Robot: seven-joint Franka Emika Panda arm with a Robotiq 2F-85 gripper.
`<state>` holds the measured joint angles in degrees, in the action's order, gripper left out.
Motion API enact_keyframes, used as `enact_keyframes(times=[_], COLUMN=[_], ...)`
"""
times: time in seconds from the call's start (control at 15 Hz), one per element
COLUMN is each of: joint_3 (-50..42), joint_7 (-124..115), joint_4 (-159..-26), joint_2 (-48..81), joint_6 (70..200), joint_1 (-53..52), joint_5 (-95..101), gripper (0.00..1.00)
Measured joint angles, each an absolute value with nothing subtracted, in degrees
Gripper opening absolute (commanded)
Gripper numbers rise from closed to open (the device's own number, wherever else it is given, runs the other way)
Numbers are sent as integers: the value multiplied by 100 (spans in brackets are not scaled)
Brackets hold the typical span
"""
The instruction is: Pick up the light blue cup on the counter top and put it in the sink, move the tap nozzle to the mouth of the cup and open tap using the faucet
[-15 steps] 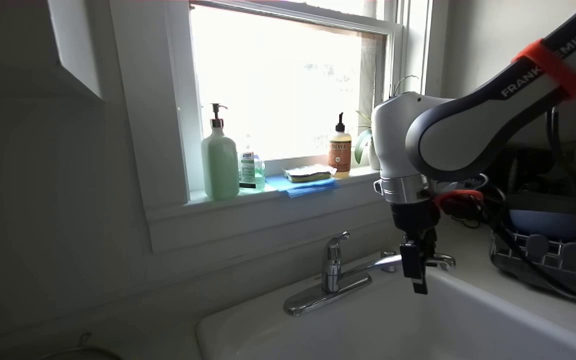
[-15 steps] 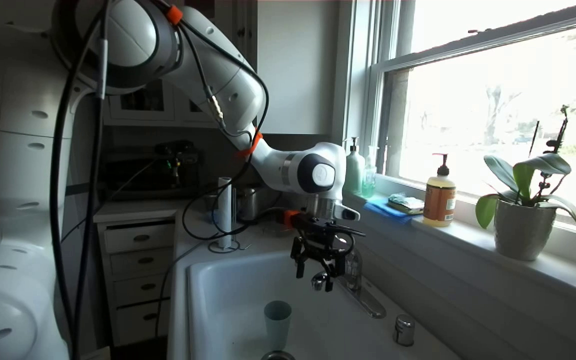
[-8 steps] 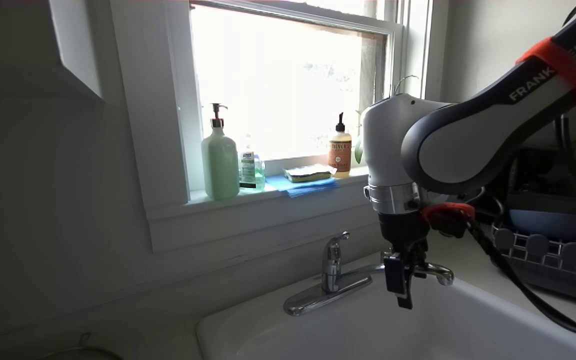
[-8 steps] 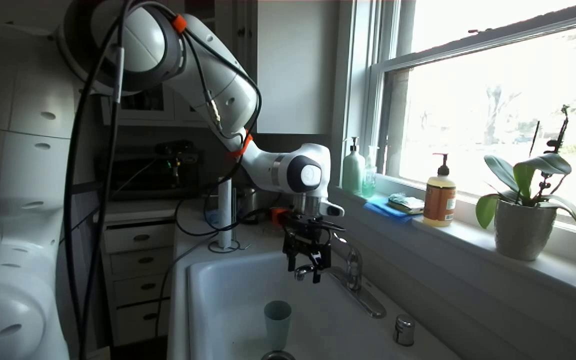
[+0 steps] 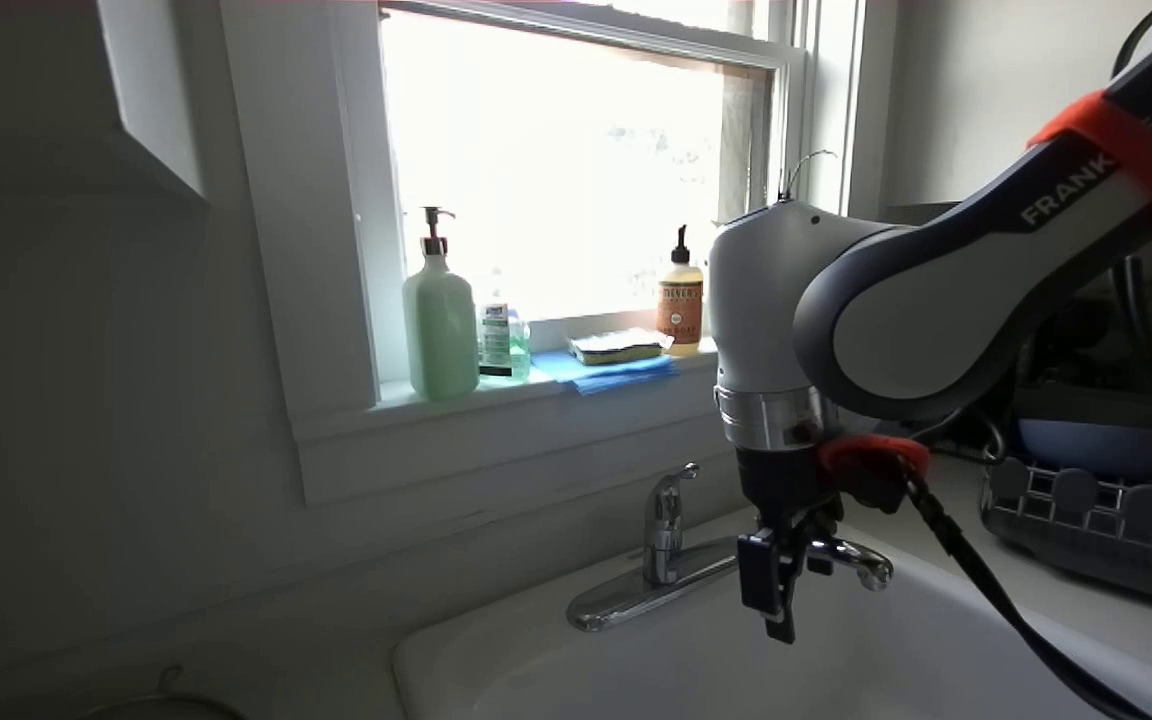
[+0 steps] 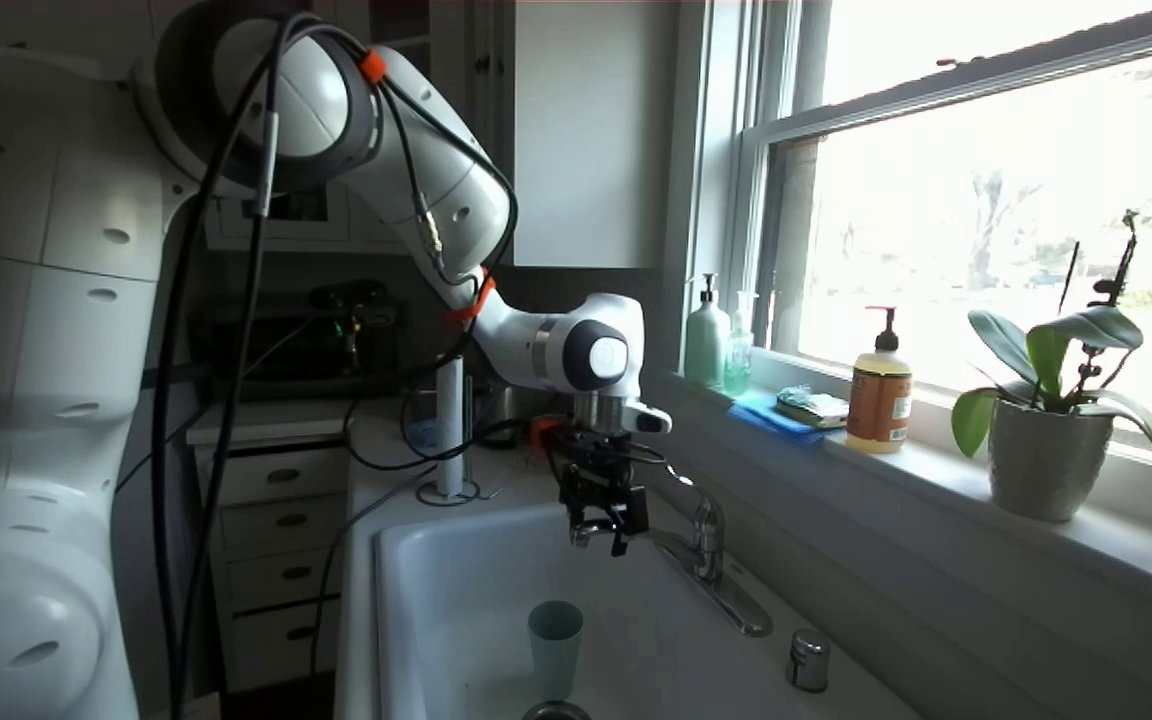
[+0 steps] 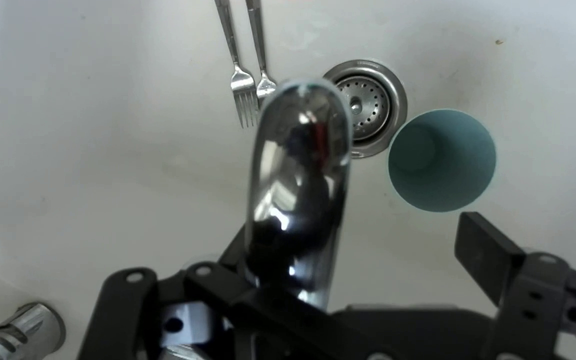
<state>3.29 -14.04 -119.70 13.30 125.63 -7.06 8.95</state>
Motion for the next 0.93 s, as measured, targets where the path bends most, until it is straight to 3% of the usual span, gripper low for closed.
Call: enact_keyframes(times=[0.93], joint_3=[510], joint_7=[-1589], joint_4=[-11986], joint_2=[1445], joint_6=[13554], joint_1=[-837], joint_5=[634], gripper=[100])
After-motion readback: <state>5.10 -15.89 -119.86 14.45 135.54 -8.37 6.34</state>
